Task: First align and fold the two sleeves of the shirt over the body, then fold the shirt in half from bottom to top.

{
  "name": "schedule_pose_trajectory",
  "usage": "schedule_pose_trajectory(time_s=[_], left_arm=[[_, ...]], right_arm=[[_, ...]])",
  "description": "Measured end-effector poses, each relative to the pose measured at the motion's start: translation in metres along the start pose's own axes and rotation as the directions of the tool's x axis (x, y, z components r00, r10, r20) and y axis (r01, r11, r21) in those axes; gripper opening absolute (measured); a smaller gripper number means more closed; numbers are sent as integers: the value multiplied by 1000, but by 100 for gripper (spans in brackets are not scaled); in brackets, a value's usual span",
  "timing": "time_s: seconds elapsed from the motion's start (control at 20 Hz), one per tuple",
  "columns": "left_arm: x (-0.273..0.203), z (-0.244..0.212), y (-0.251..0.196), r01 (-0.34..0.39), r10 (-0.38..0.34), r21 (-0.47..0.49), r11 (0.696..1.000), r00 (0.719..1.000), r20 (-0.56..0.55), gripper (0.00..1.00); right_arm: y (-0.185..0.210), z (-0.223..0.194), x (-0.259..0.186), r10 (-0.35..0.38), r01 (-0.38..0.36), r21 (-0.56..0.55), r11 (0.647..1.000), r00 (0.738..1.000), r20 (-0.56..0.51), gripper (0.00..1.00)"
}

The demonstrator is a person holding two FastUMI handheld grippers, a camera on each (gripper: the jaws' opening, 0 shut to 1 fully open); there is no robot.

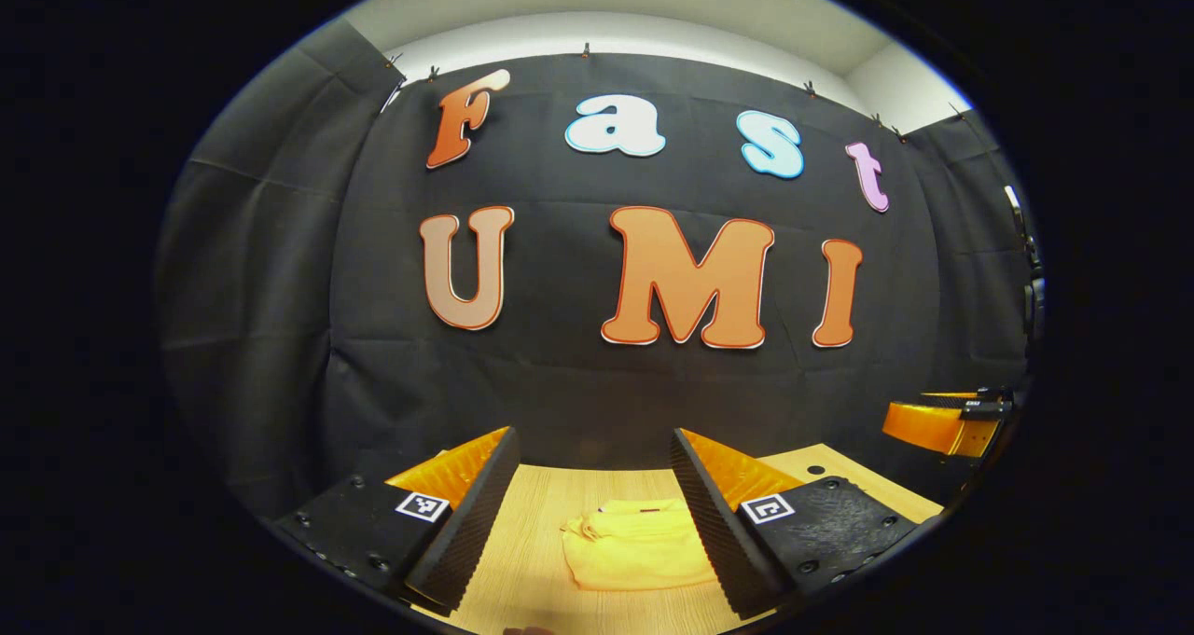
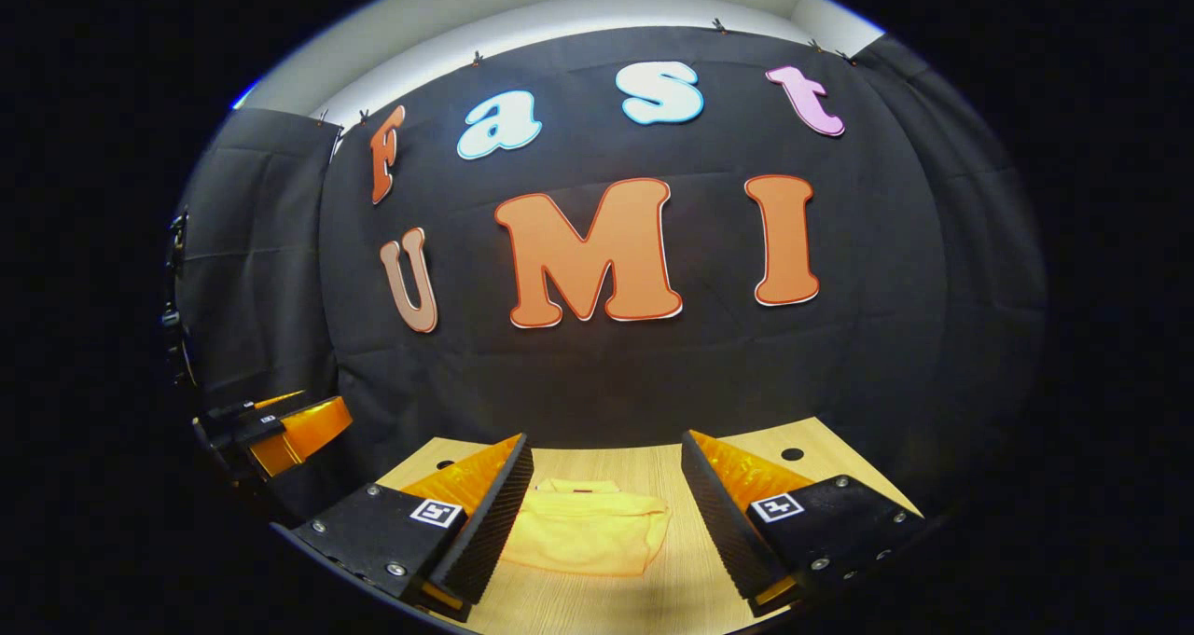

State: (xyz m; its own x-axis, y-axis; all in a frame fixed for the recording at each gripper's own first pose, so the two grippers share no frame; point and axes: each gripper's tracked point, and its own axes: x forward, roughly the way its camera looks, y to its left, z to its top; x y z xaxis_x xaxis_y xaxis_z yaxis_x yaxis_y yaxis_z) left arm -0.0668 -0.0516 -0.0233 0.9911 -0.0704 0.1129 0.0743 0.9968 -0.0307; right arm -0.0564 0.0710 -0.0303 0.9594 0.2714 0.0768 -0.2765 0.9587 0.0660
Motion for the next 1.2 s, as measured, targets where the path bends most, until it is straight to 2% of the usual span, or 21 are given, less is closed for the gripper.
schedule_pose_trajectory(time_s=[0.25,0.55,0.95,1.2], left_arm=[[-23,-5,12,7,-7,-9,1000,1000,-13,98],[-34,1,17,-8,8,-15,1000,1000,-15,98],[-45,3,32,-82,81,-5,997,997,-7,98],[-46,3,21,-24,24,17,1000,999,-22,98]], right_arm=[[10,-6,-21,-7,7,-37,999,1000,-15,96],[16,-4,-30,14,-14,-13,1000,1000,-18,96],[10,-2,-19,52,-51,10,999,998,-32,97],[8,1,-9,48,-48,18,999,999,-23,96]])
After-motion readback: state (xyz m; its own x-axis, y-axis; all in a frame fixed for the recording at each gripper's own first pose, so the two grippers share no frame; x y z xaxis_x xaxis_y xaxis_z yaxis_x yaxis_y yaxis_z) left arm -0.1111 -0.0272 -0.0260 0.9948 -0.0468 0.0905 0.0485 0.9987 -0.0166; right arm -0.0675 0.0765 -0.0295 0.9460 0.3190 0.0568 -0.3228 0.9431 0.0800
